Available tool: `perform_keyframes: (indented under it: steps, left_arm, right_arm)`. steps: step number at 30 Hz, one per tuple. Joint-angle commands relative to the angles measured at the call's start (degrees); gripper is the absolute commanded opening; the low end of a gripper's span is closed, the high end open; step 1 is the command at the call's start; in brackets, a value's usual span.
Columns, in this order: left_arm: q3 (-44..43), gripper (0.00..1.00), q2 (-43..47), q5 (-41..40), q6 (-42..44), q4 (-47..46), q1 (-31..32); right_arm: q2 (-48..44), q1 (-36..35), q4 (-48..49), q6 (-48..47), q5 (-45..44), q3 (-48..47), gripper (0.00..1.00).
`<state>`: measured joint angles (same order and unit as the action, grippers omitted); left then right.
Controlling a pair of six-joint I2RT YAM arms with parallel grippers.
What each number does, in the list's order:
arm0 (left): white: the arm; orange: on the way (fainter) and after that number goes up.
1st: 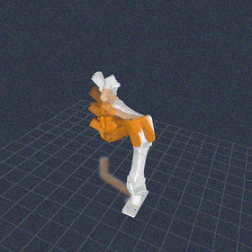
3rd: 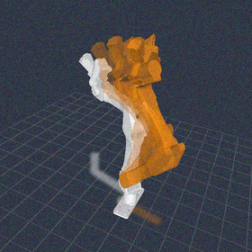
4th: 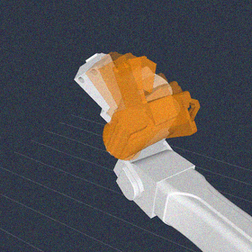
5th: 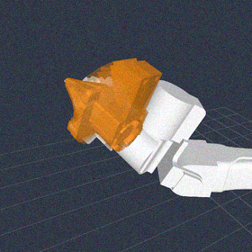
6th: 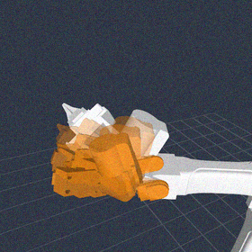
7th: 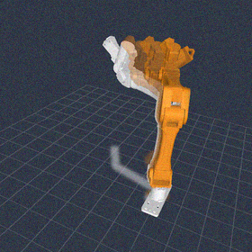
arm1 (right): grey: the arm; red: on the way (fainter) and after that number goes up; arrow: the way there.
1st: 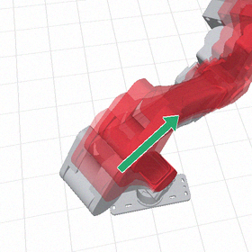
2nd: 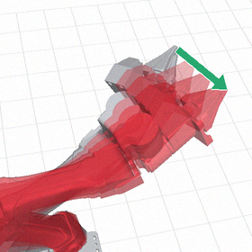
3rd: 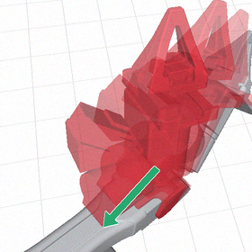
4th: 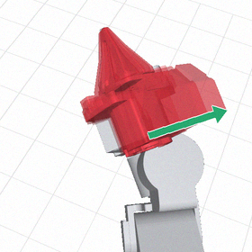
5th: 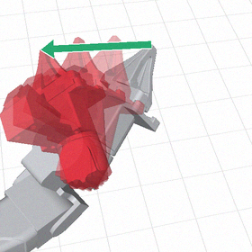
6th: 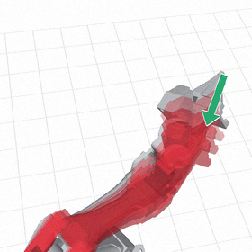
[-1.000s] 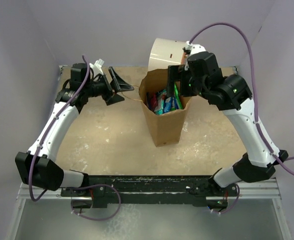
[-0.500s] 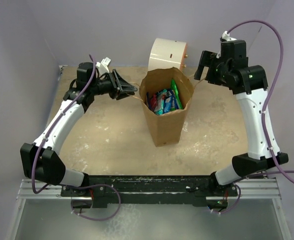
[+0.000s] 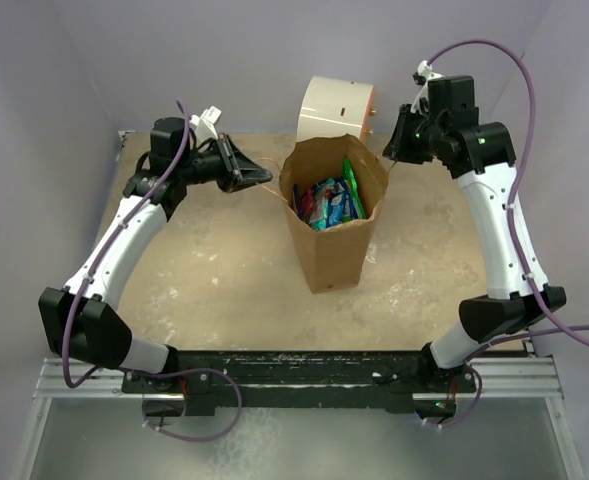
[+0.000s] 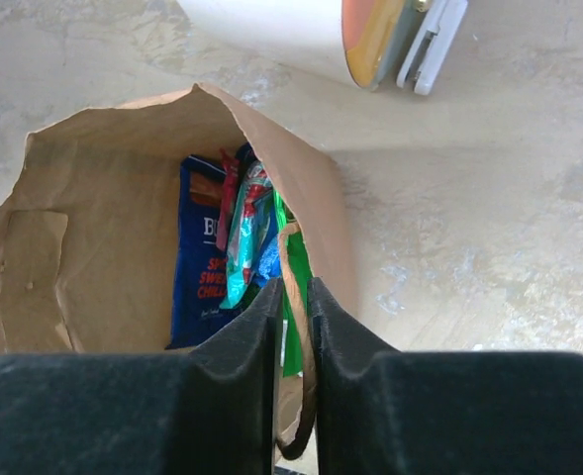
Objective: Take the snacks out of the paper bag
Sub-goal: Adjust the paper bag at the center of the board.
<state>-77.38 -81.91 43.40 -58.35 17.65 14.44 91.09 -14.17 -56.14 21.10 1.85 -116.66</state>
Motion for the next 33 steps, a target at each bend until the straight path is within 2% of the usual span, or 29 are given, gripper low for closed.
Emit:
perform_keyframes:
  steps: [1, 4, 8, 11, 13, 17, 20, 23, 27, 33]
  left_arm:
    - [-3.8, 0.15, 0.3, 0.6, 2.2, -1.5, 0.2]
    - [-3.4, 0.2, -0.4, 1.8, 0.9, -3.2, 0.2]
    - [-1.8, 0.25, -0.6, 2.9, -0.7, -5.5, 0.3]
    - [-0.8, 0.24, -0.5, 3.4, -1.7, -7.3, 0.6]
    - [-1.0, 0.21, -0.5, 3.2, -1.6, -7.6, 0.6]
    - [-3.6, 0.0, 0.4, 0.7, 0.7, -4.2, 0.5]
    - [-8.0, 0.0, 1.1, -3.0, 4.4, 1.9, -0.3]
    - [-10.4, 0.0, 2.0, -4.1, 4.3, 5.8, -4.1]
    - [-11.2, 0.0, 3.5, -1.7, 2.3, 5.2, -12.1]
    - [-25.7, 0.0, 0.3, -4.2, 10.8, 18.0, -19.0]
  right_arm:
    - [-2.0, 0.1, 2.5, -1.9, 3.7, -0.4, 0.14]
    - [-2.2, 0.1, 2.7, -2.4, 5.4, -0.4, 0.06]
    - [-2.7, 0.1, 3.4, -2.9, 7.0, -0.4, 0.05]
    - [-3.1, 0.1, 3.6, -3.3, 8.4, -0.2, 0.04]
    - [-3.2, 0.1, 3.8, -3.4, 9.3, 0.0, 0.02]
    - [-3.3, 0.0, 3.5, -4.7, 10.5, -0.6, 0.0]
    - [-3.7, 0.0, 4.6, -5.1, 13.4, -0.7, 0.0]
    - [-4.1, -0.4, 7.4, -4.4, 17.9, -0.3, 0.0]
    - [-3.6, -4.7, 11.5, -0.8, 19.4, 0.8, 0.0]
    - [0.8, -15.6, 21.1, 8.5, 22.7, 0.5, 0.0]
